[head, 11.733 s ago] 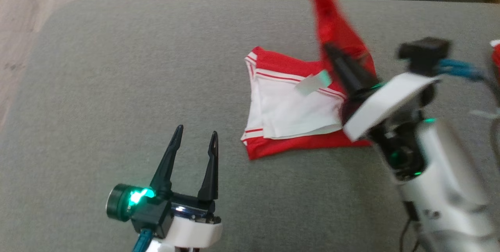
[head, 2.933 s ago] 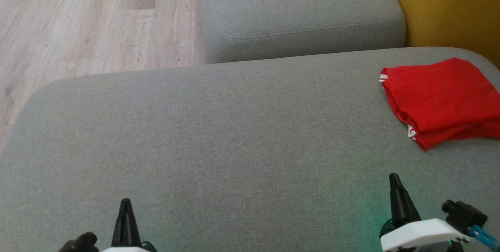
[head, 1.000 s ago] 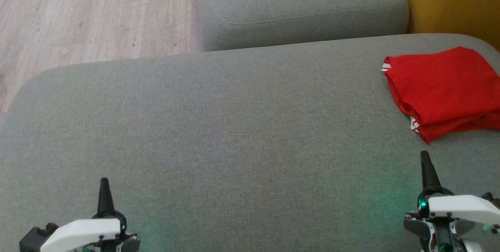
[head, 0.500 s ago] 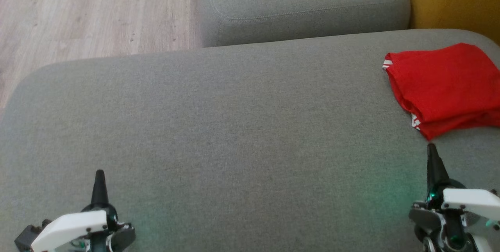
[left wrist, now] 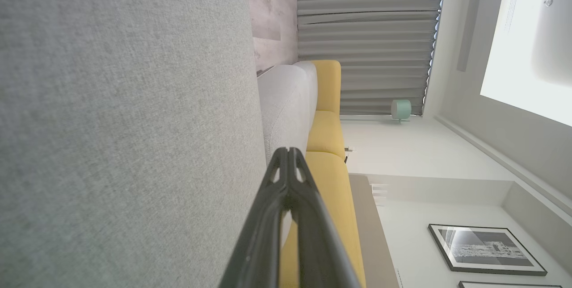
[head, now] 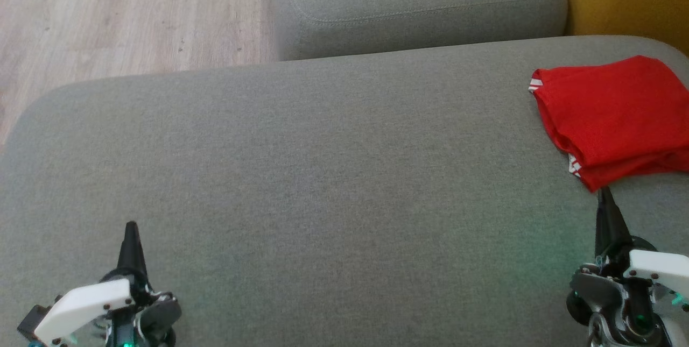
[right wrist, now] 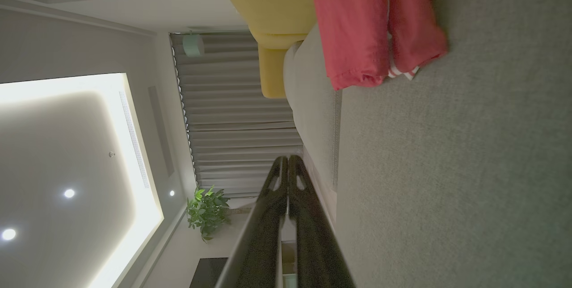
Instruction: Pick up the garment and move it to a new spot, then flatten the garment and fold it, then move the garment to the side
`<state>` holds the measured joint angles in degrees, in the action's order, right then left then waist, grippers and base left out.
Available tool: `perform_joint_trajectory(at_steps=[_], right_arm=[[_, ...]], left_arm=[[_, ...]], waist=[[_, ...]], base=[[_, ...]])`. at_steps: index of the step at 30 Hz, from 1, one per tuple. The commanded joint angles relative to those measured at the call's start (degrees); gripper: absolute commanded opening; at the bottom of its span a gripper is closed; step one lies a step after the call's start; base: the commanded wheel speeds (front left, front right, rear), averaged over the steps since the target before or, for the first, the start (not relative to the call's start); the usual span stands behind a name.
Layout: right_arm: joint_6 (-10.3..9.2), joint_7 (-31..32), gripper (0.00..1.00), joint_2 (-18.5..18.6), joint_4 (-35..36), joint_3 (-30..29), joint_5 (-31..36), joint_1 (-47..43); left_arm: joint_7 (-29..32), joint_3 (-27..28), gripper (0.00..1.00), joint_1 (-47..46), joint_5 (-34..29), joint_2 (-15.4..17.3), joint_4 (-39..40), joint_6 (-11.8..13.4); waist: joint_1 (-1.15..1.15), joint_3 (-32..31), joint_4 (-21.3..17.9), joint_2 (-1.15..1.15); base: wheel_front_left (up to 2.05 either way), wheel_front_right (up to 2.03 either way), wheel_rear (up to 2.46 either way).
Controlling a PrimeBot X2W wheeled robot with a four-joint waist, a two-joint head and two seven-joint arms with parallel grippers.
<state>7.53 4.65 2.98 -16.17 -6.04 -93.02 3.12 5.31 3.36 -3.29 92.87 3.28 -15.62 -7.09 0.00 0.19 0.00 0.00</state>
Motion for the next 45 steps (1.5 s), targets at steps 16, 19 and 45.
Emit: perform_joint_trajectory(at_steps=[16, 19, 45], right_arm=[[-0.04, 0.83, 0.00, 0.81, 2.21, 0.77, -0.19, 2.95], [-0.04, 0.85, 0.00, 0.79, 2.21, 0.74, -0.16, 2.95], [-0.04, 1.16, 0.00, 0.52, 2.19, 0.35, 0.16, 2.99]], left_arm=[[0.44, 2.24, 0.00, -2.82, 0.05, 0.28, 1.60, -0.40], [0.46, 2.27, 0.00, -2.82, 0.03, 0.26, 1.60, -0.40], [0.70, 2.57, 0.00, -2.85, -0.21, 0.05, 1.59, -0.40]], waist=[[0.00, -0.01, 0.00, 0.00], [0.00, -0.01, 0.00, 0.00], [0.00, -0.01, 0.00, 0.00]], base=[[0.00, 0.00, 0.00], [0.00, 0.00, 0.00], [0.00, 0.00, 0.00]])
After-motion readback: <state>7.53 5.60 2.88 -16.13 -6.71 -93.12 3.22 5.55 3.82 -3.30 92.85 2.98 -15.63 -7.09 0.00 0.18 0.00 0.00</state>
